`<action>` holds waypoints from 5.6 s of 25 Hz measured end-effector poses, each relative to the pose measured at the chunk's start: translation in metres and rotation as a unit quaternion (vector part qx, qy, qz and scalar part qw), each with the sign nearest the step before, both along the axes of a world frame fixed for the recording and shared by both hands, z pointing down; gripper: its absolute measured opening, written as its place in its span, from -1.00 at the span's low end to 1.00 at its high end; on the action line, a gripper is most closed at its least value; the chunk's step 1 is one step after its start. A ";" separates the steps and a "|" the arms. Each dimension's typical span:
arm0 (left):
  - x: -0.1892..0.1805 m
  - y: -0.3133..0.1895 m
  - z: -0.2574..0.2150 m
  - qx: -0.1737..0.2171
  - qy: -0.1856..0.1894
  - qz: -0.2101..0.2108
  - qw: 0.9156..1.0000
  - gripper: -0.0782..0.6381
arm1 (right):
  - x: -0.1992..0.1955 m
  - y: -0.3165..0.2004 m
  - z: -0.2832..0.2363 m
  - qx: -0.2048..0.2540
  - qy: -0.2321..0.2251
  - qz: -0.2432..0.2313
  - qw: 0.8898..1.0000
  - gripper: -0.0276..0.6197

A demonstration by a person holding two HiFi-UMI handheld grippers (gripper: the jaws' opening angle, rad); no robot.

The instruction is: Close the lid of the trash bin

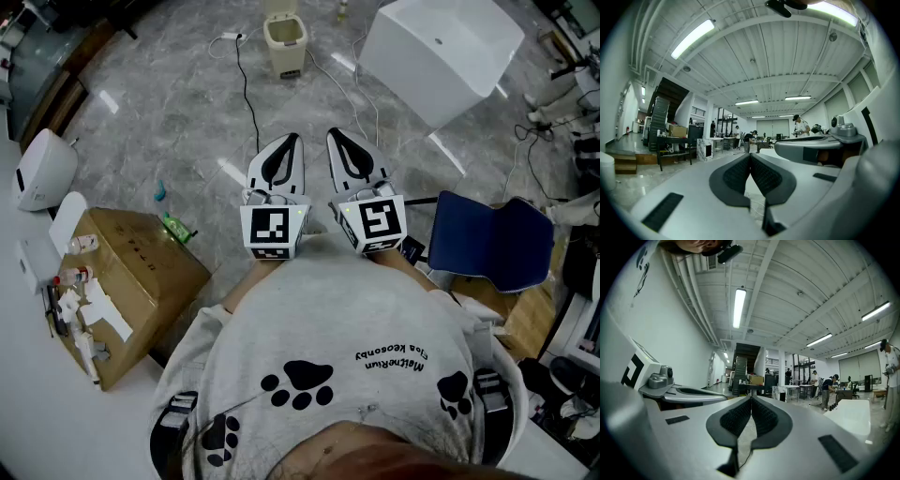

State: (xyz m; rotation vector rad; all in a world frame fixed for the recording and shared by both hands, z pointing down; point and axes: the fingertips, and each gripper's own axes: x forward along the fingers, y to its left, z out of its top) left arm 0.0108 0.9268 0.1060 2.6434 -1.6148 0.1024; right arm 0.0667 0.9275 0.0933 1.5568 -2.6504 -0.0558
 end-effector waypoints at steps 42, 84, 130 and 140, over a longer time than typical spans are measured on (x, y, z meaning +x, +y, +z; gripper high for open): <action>0.051 -0.267 0.039 -0.038 0.017 -0.079 0.996 -0.73 | 0.084 -0.289 0.031 -0.045 -0.052 -0.043 0.997 -0.82; -0.002 -0.608 0.023 -0.024 0.014 -0.036 0.999 -0.73 | 0.030 -0.619 0.031 -0.048 -0.057 -0.011 0.997 -0.82; -0.050 -0.991 0.038 -0.047 0.047 -0.103 0.992 -0.73 | -0.009 -1.025 0.035 -0.065 -0.039 -0.074 0.994 -0.82; -0.051 -1.029 0.066 -0.084 0.037 -0.091 0.992 -0.73 | -0.016 -1.064 0.056 -0.090 -0.049 -0.083 0.991 -0.82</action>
